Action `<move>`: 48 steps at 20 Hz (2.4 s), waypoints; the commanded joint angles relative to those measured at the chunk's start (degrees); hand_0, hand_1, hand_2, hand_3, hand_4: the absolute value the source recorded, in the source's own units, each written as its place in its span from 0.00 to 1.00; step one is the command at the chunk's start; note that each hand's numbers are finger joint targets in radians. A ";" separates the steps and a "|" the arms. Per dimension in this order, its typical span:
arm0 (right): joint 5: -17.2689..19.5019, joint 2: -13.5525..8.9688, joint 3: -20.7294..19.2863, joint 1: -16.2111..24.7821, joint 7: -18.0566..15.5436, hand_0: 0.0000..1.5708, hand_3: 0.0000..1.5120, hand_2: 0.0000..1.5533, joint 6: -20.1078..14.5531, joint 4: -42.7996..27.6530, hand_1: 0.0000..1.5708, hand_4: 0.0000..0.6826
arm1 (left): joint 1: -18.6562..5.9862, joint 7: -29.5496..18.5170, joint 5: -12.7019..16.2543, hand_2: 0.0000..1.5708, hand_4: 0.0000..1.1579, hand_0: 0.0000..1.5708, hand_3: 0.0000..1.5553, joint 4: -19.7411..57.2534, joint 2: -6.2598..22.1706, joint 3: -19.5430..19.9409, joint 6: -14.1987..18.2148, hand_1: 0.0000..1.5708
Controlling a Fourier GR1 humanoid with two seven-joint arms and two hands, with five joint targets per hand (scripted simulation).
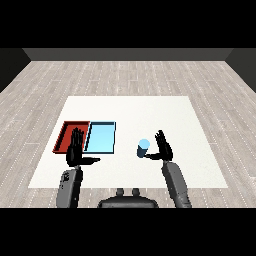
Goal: Pick the blue can and put it in the blue box
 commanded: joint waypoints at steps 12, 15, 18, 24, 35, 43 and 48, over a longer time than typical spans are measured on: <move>-3.31 0.20 3.04 -6.38 -1.69 0.00 0.00 0.00 -3.02 9.29 0.00 0.00 | -3.70 0.36 0.23 0.00 0.00 0.00 0.00 2.81 0.62 0.83 0.94 0.00; -4.04 0.20 7.61 -2.71 0.26 0.00 0.00 0.00 -5.45 2.20 0.00 0.00 | -3.01 -1.29 -0.77 0.00 0.00 0.00 0.00 3.57 -0.41 -0.16 1.42 0.00; -4.12 0.20 8.75 -5.40 -2.87 0.00 0.00 0.00 -6.29 7.03 0.00 0.00 | 3.36 4.33 0.08 0.00 0.00 0.00 0.00 -7.75 0.53 -1.50 0.99 0.00; -8.03 0.20 11.75 -9.50 -6.31 0.00 0.00 0.00 -8.15 14.78 0.00 0.00 | -1.28 1.72 -1.21 0.00 0.00 0.00 0.00 -0.64 -0.93 -1.14 2.63 0.00; -8.70 0.20 11.58 -11.46 -7.98 0.00 0.00 0.00 -5.12 17.89 0.00 0.00 | 3.24 -1.32 -0.48 0.00 0.00 0.00 0.00 -1.70 0.09 -0.64 -0.46 0.00; -14.11 0.20 15.25 -19.35 -11.52 0.00 0.00 0.24 -12.83 27.34 0.00 0.00 | -3.21 1.30 1.66 0.00 0.00 0.00 0.00 0.87 1.37 1.81 -0.18 0.00; -6.93 -0.88 13.24 -17.79 -2.66 0.99 0.96 0.95 -16.74 22.59 0.99 0.97 | -0.78 2.32 1.43 0.00 0.00 0.00 0.00 -2.30 1.28 1.14 0.07 0.00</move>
